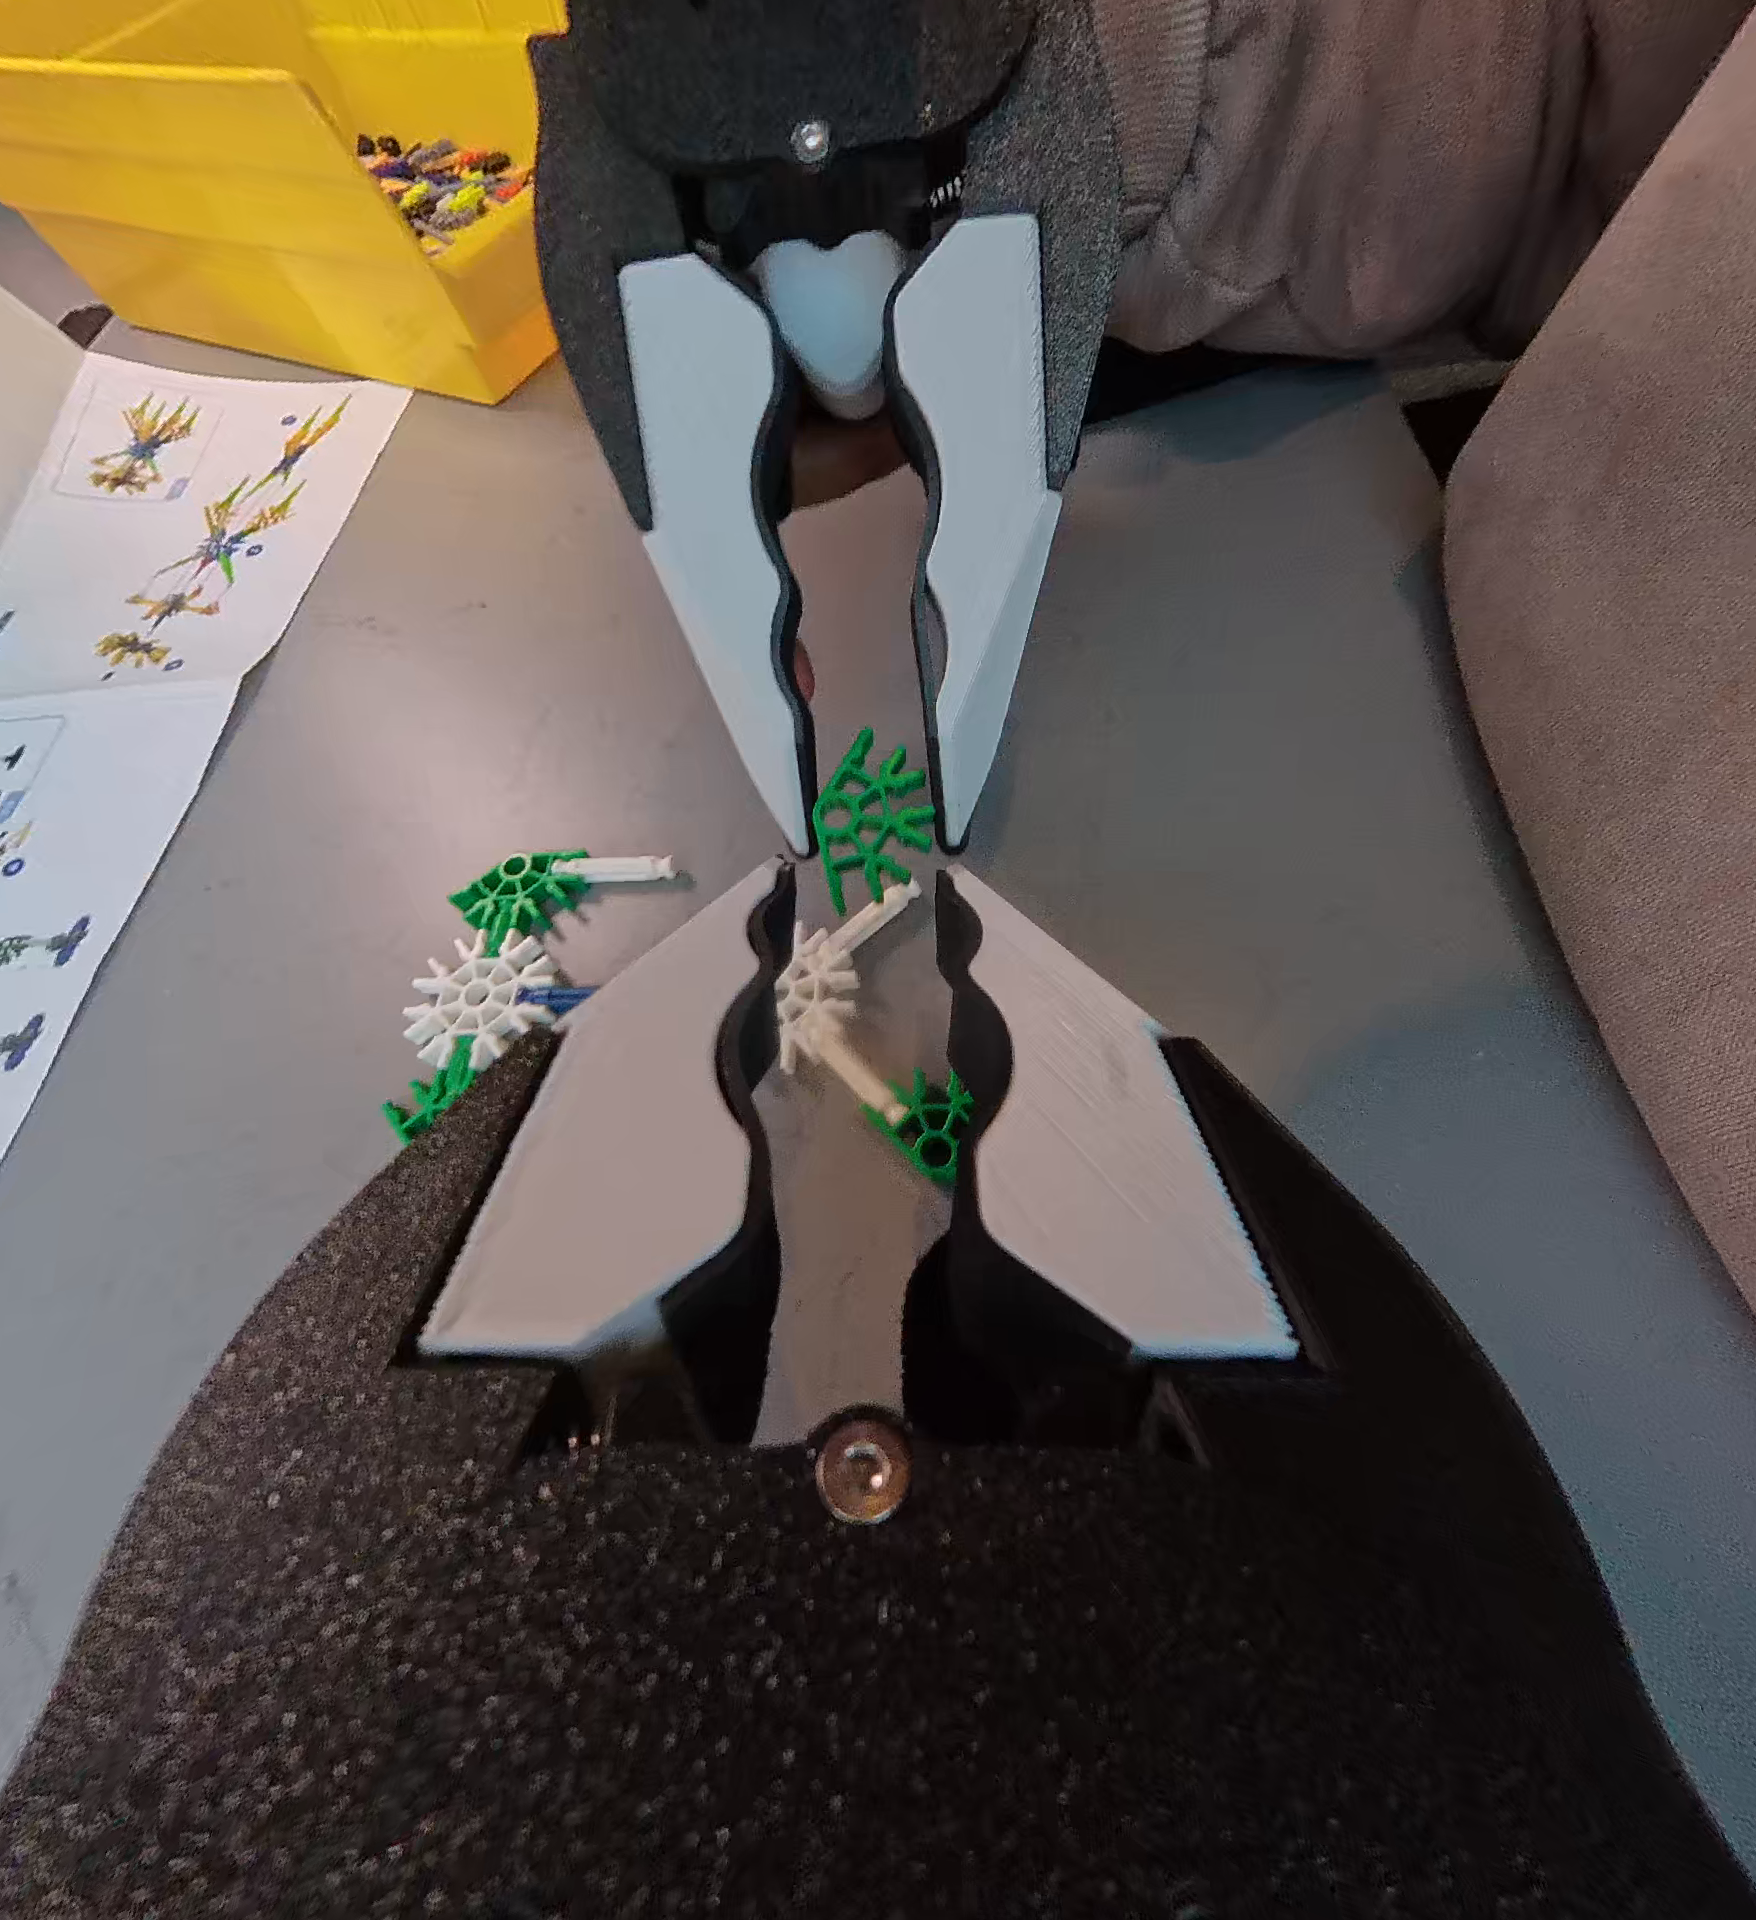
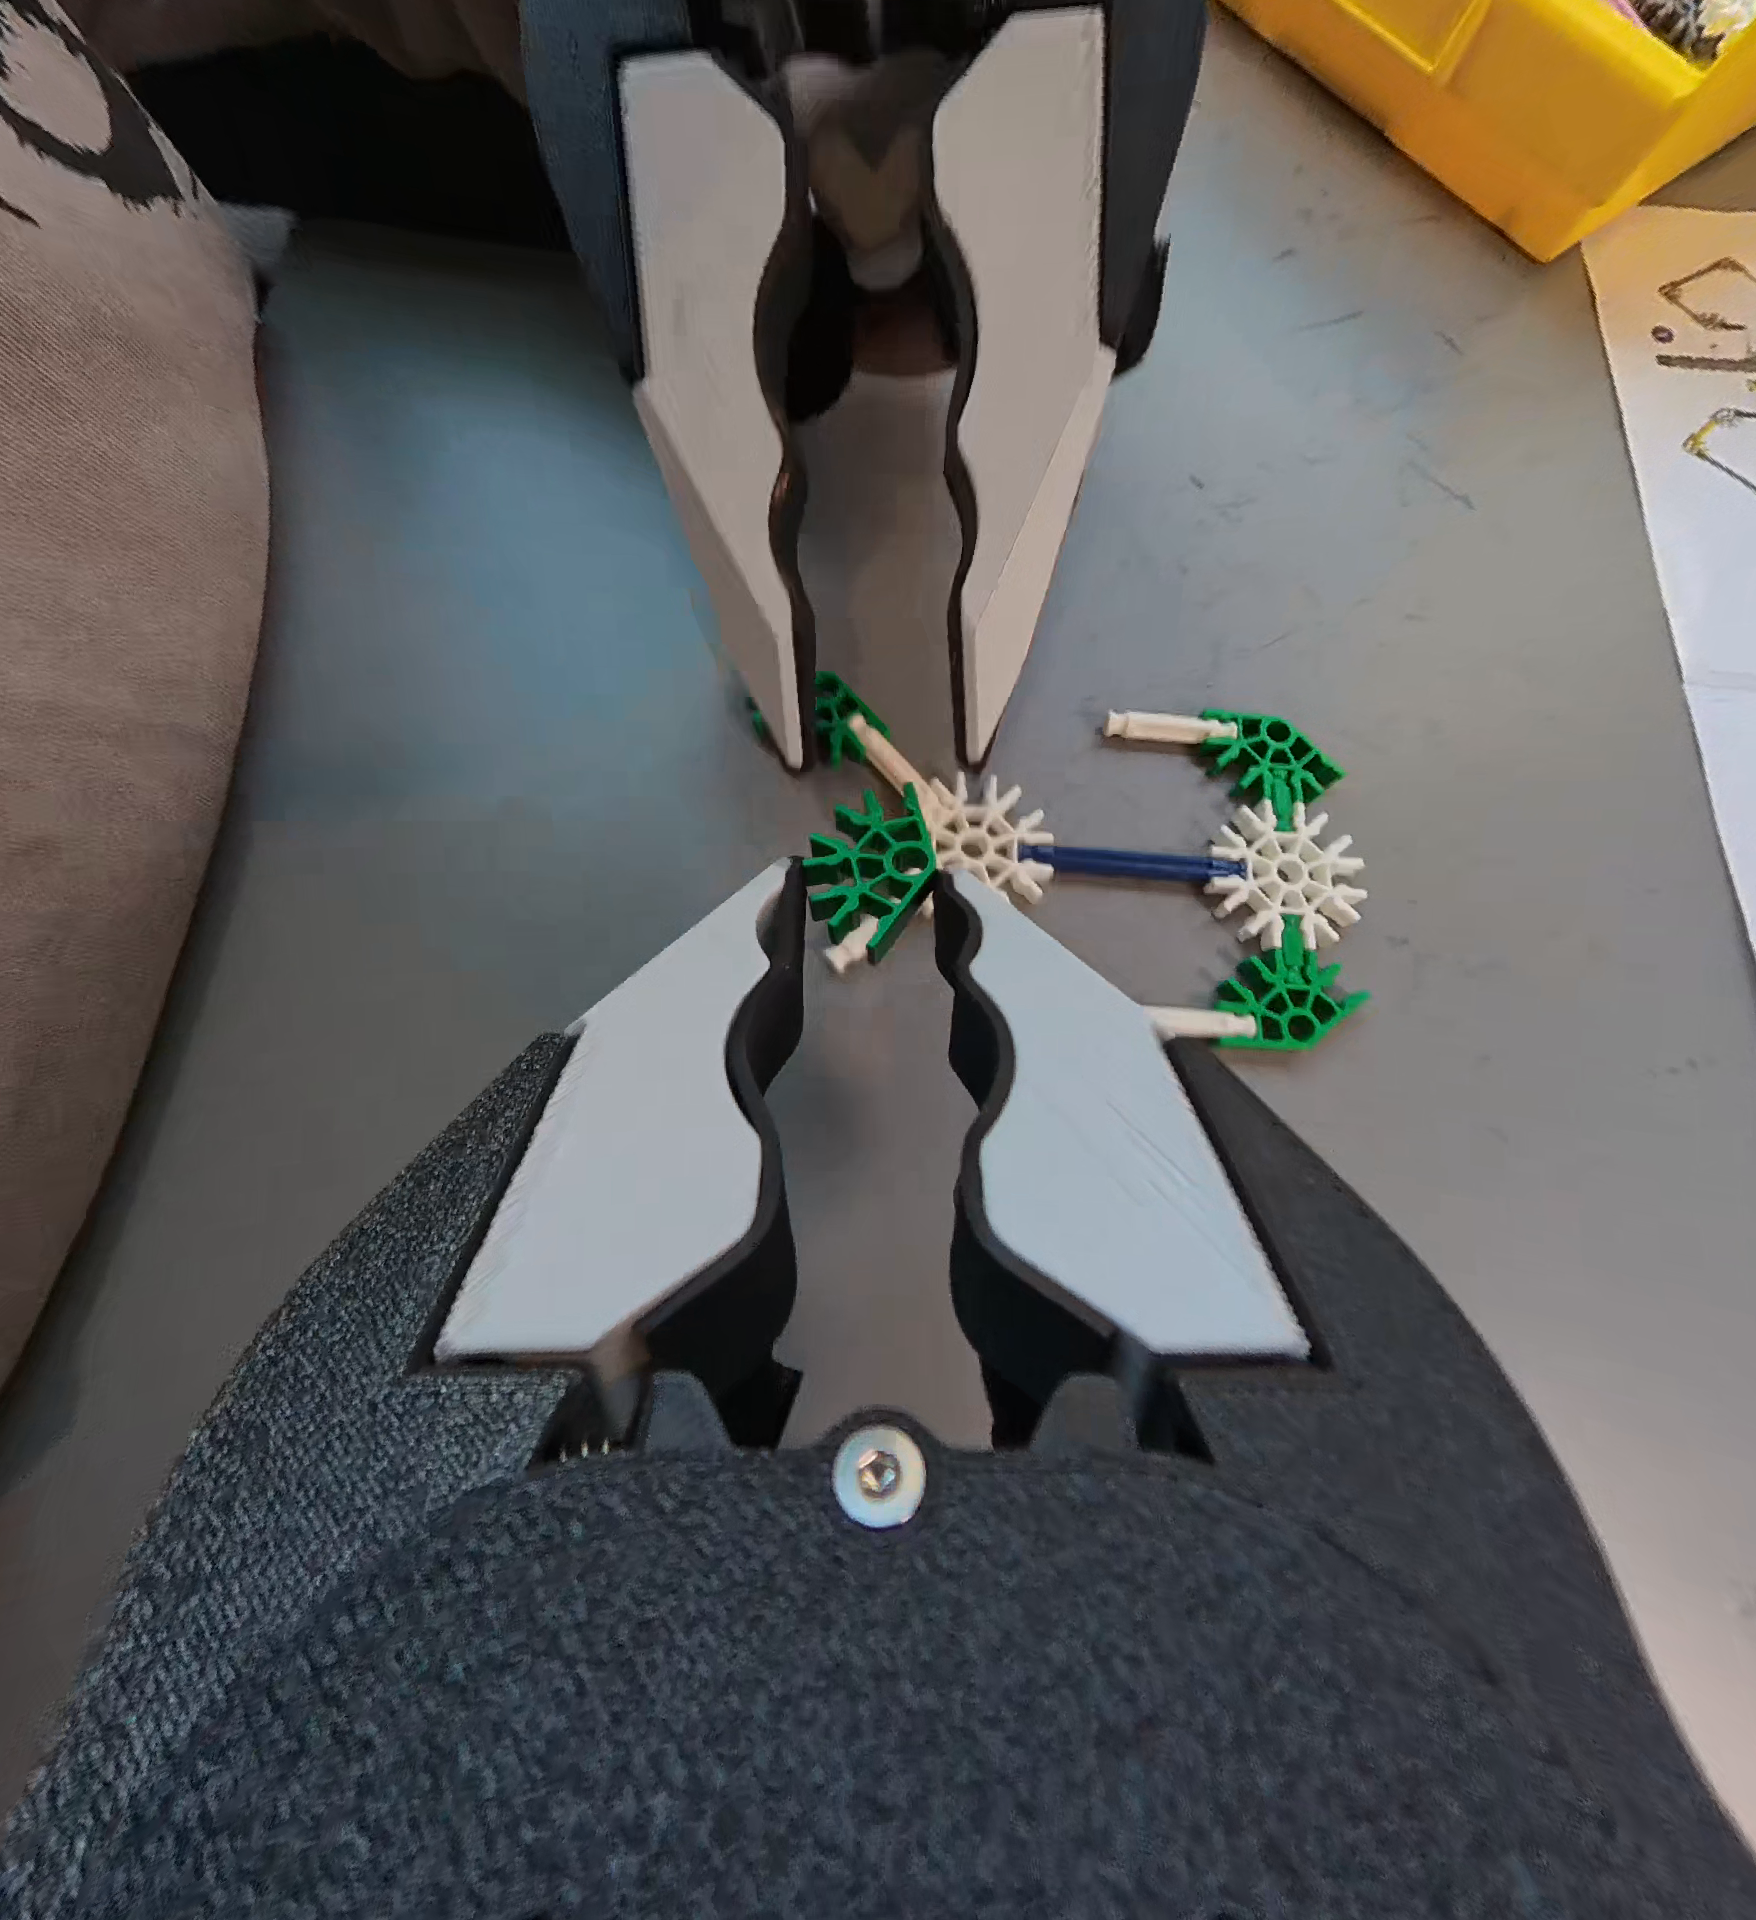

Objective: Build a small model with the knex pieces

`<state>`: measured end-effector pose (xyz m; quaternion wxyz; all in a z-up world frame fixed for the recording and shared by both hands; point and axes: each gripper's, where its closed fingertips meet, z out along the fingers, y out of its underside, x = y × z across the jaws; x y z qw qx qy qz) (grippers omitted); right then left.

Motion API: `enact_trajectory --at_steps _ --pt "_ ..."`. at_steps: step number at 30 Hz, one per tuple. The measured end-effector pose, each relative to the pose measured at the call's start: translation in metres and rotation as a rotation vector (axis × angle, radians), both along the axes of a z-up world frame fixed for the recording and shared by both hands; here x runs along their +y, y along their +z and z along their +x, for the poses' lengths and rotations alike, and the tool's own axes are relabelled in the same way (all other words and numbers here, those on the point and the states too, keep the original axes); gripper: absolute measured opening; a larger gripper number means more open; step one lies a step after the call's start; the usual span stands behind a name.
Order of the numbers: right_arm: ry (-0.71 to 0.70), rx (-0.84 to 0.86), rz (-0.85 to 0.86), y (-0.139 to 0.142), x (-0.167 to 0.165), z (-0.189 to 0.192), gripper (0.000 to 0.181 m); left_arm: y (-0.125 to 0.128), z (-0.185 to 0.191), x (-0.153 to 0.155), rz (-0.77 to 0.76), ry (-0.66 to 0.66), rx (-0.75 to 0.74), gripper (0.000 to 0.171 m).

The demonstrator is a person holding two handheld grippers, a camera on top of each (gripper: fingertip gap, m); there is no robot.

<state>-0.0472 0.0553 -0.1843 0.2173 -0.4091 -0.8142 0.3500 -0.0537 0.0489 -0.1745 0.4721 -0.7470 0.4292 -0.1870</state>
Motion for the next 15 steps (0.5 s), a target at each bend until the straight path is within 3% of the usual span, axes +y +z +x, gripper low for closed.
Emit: enact_trajectory --at_steps 4,8,11,15 --pt "-0.043 -0.058 0.013 -0.007 0.018 0.012 0.023 -0.001 -0.021 -0.002 -0.061 0.037 -0.043 0.026" --pt "-0.1 -0.136 0.075 -0.018 0.032 0.019 0.023 -0.021 -0.032 -0.02 -0.191 -0.009 0.014 0.029" --pt "-0.178 -0.181 0.116 -0.027 0.045 0.02 0.023 -0.036 -0.033 -0.03 -0.272 -0.026 0.042 0.042" --pt "-0.224 -0.234 0.092 -0.033 0.049 0.024 0.023 -0.042 -0.024 -0.033 -0.271 -0.057 0.076 0.043"
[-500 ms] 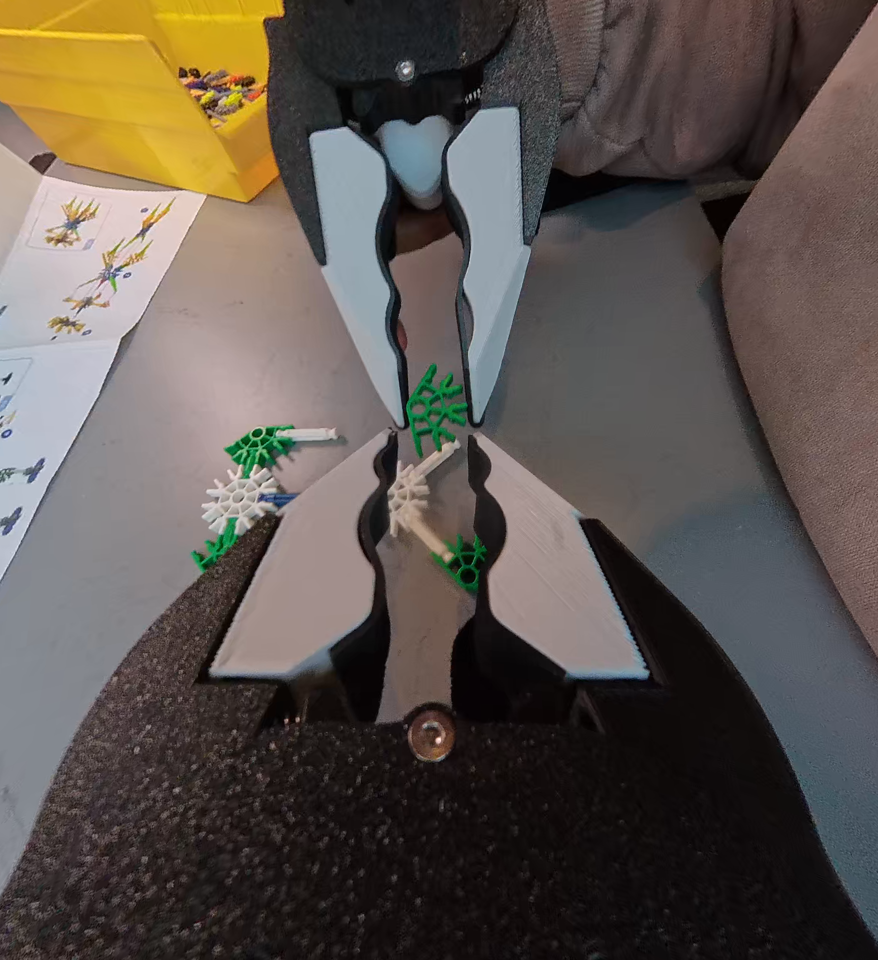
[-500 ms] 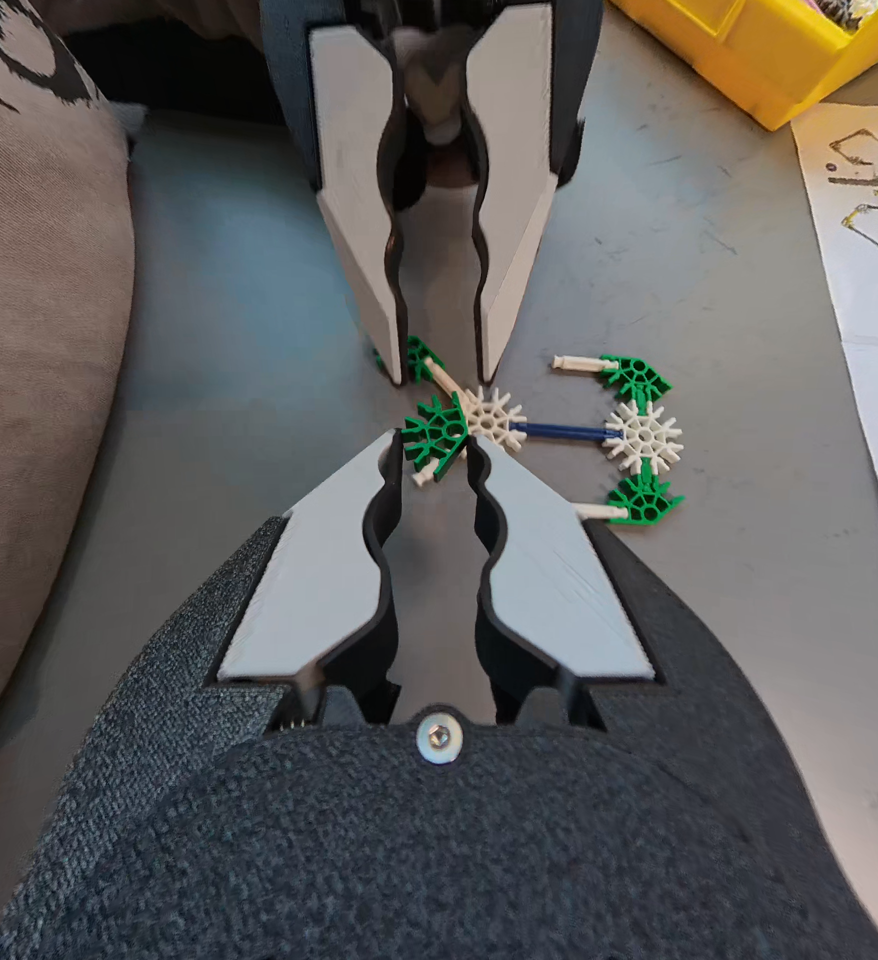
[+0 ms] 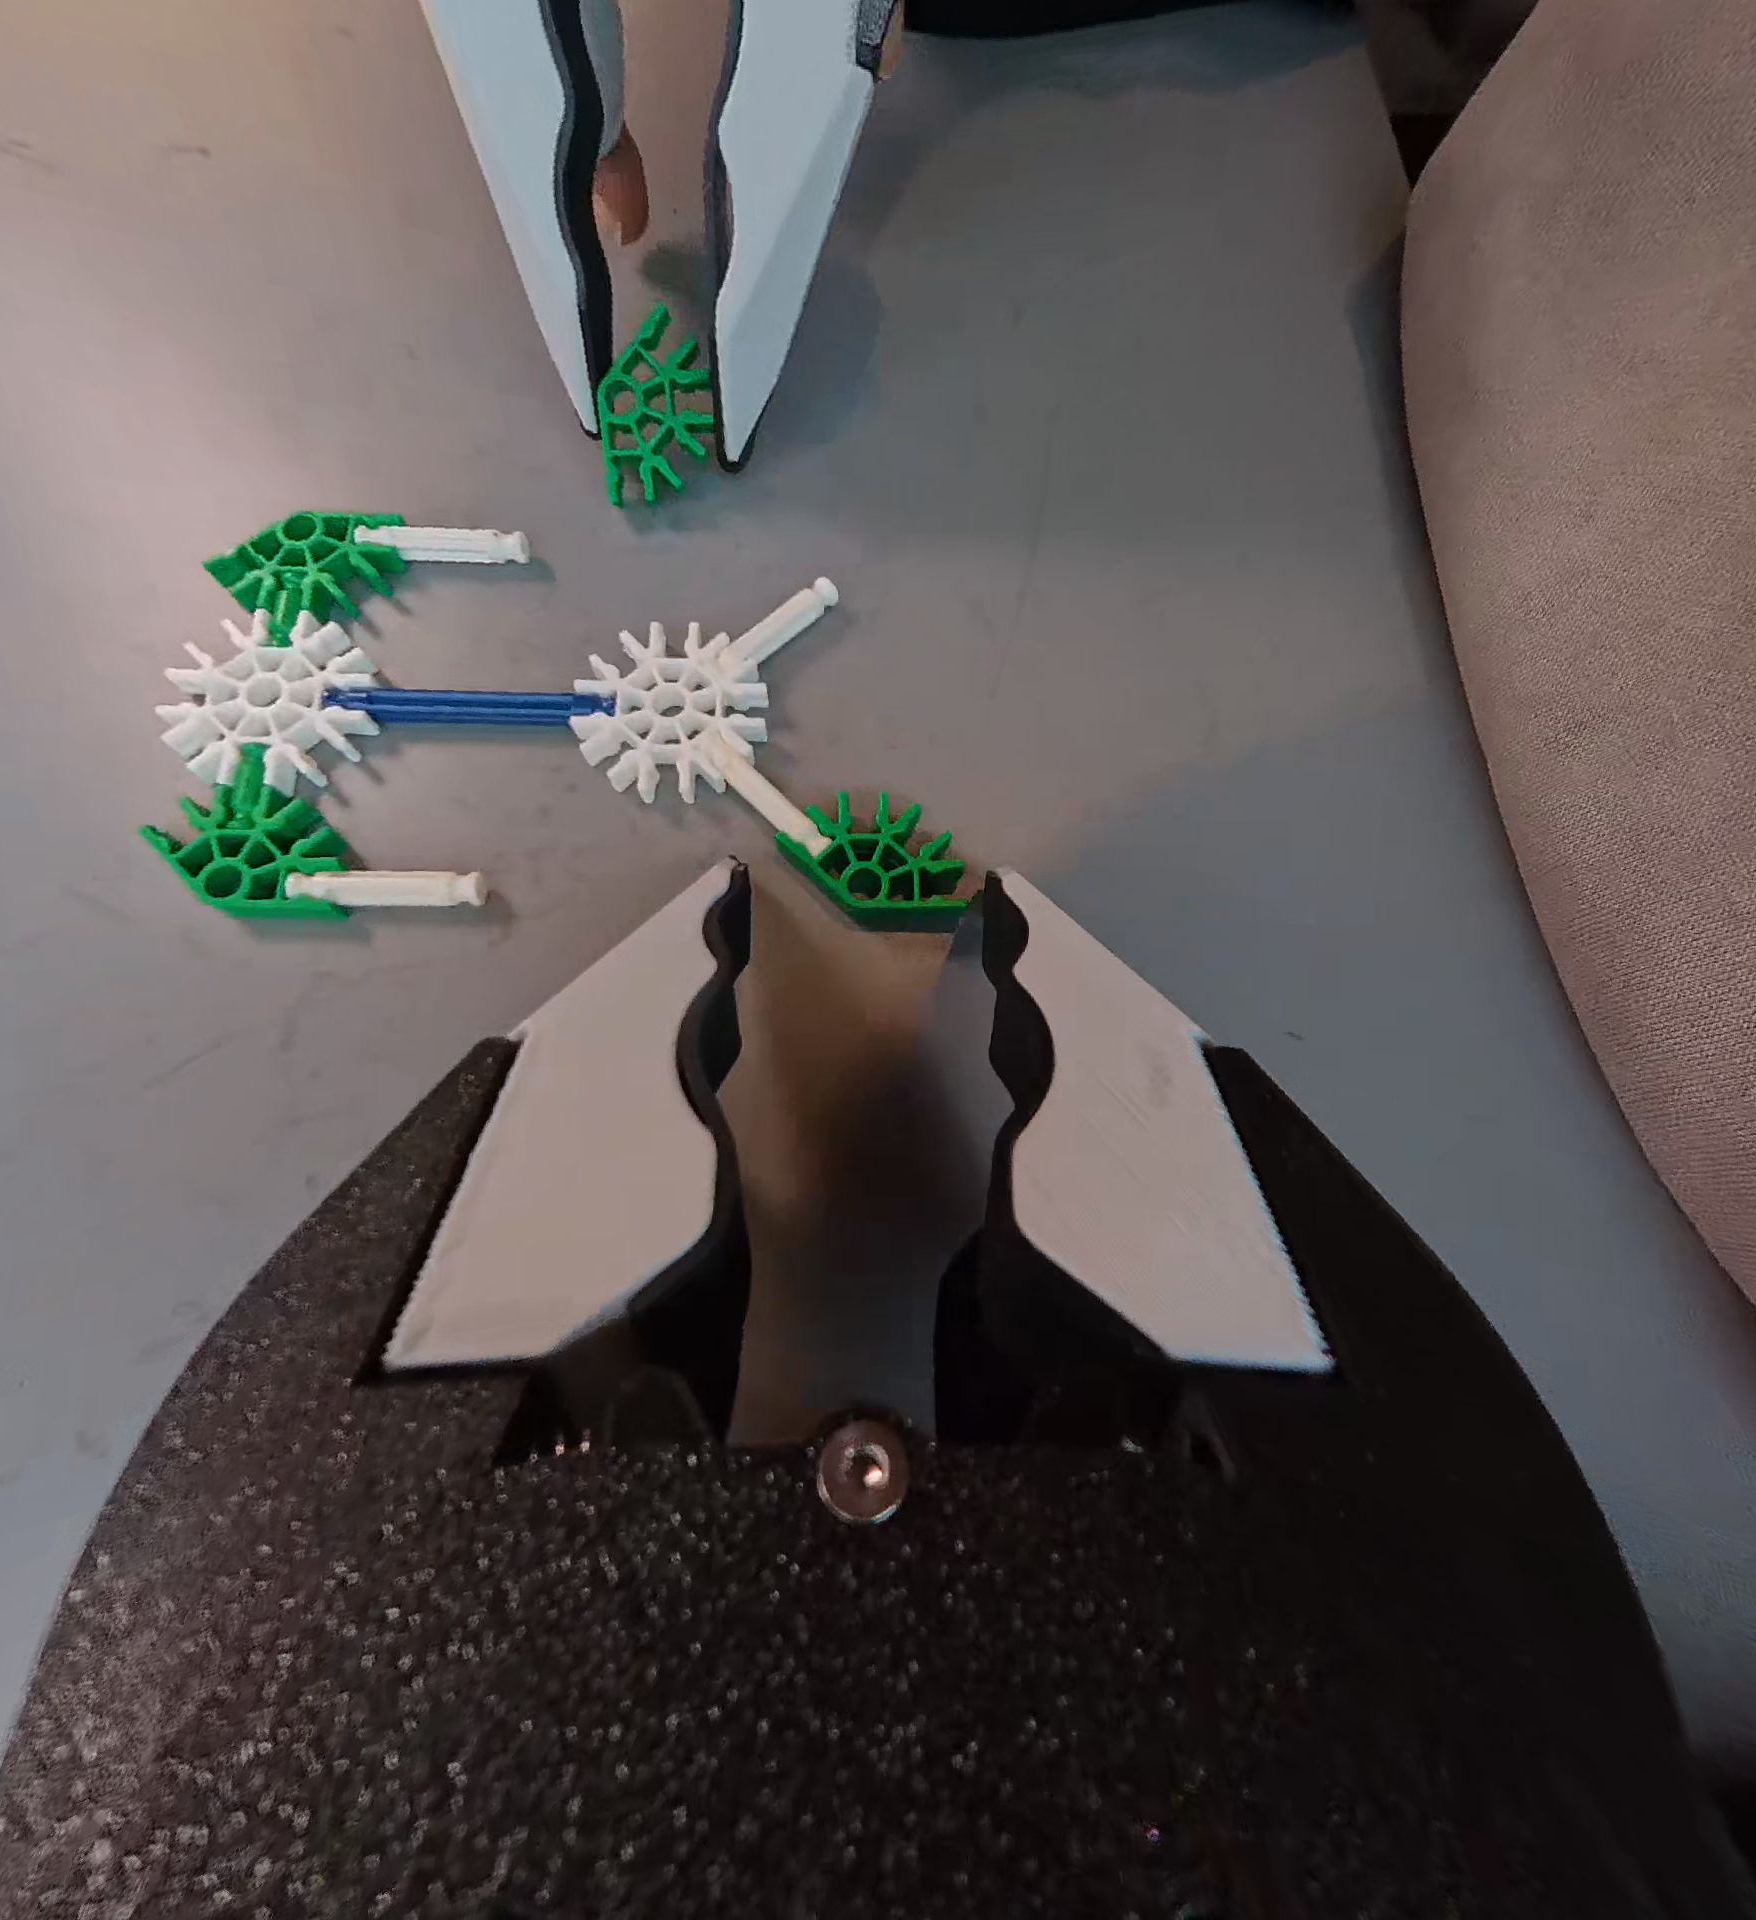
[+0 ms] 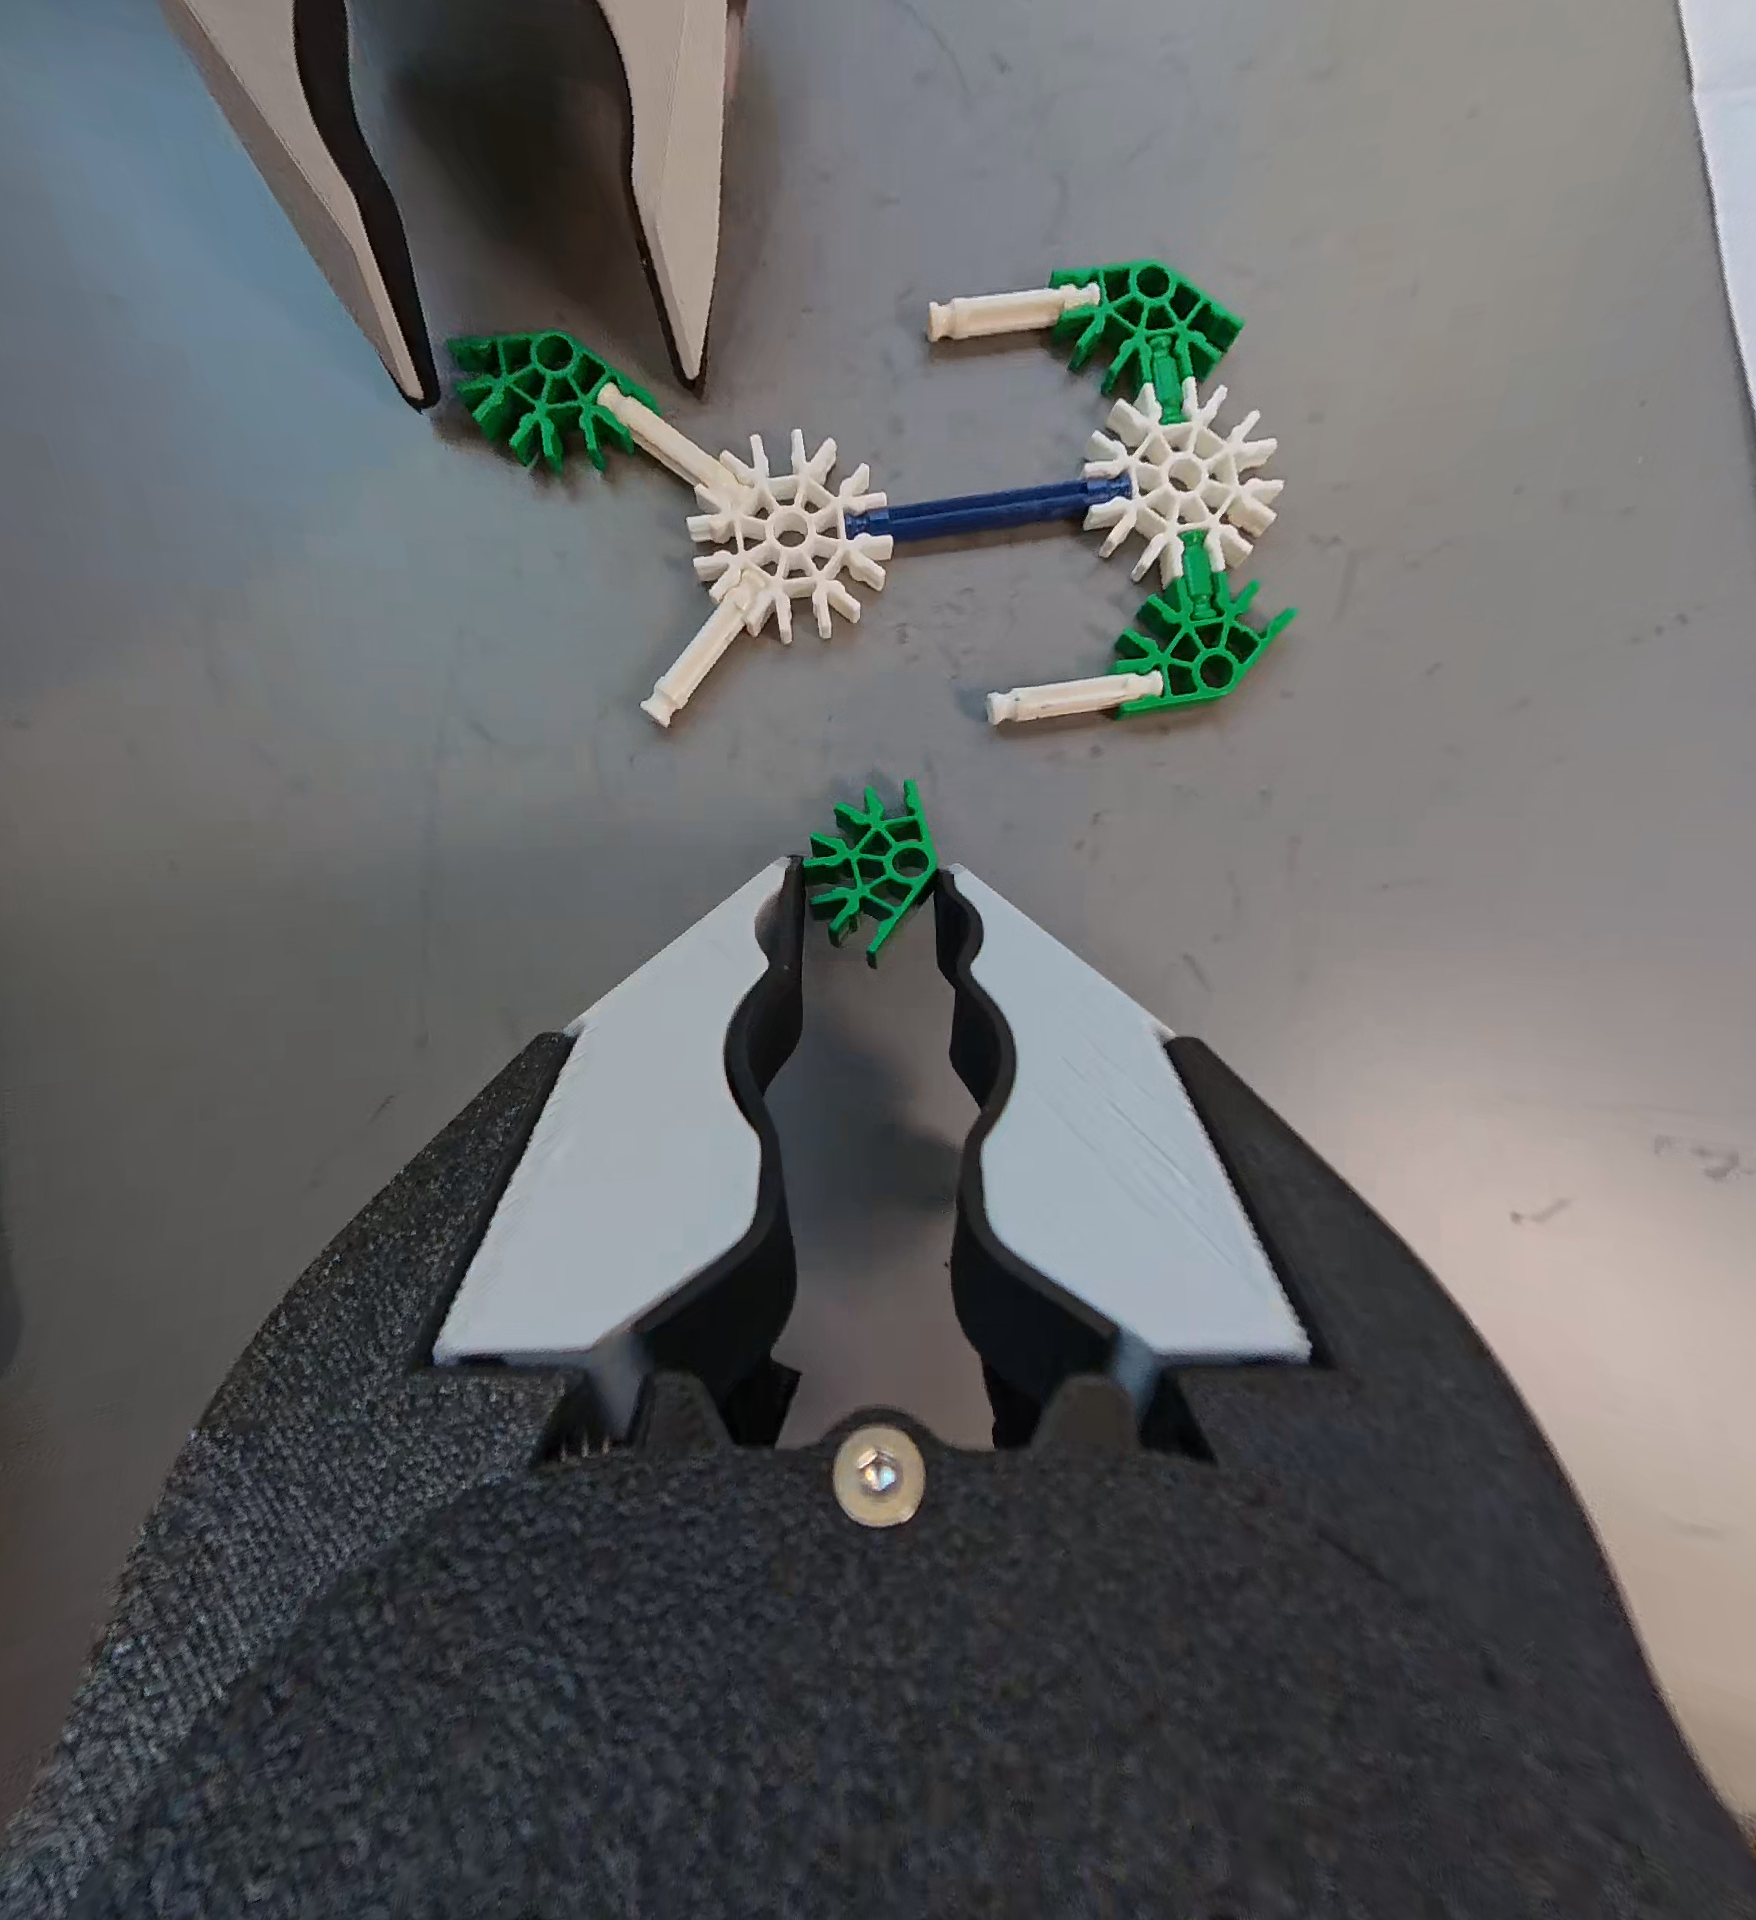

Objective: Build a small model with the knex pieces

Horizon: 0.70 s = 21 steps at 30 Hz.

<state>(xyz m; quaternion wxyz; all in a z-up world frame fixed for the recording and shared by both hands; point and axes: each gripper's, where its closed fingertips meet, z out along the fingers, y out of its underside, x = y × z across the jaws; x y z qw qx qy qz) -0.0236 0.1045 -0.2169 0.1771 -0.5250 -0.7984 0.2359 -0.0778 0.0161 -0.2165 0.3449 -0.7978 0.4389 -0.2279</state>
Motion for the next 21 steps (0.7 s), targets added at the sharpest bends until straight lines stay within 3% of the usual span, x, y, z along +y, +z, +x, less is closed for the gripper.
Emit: enact_trajectory --at_steps 6,15,21 --pt "0.039 -0.062 -0.041 0.0 -0.012 0.013 0.045 -0.001 0.003 0.006 0.022 0.029 0.023 0.034" --pt "0.059 -0.044 -0.102 0.009 -0.011 0.021 0.03 0.0 0.005 0.012 0.028 0.068 0.032 0.033" --pt "0.031 0.028 -0.087 0.014 0.004 0.013 0.027 0.022 0.001 0.017 0.022 0.112 -0.108 0.028"
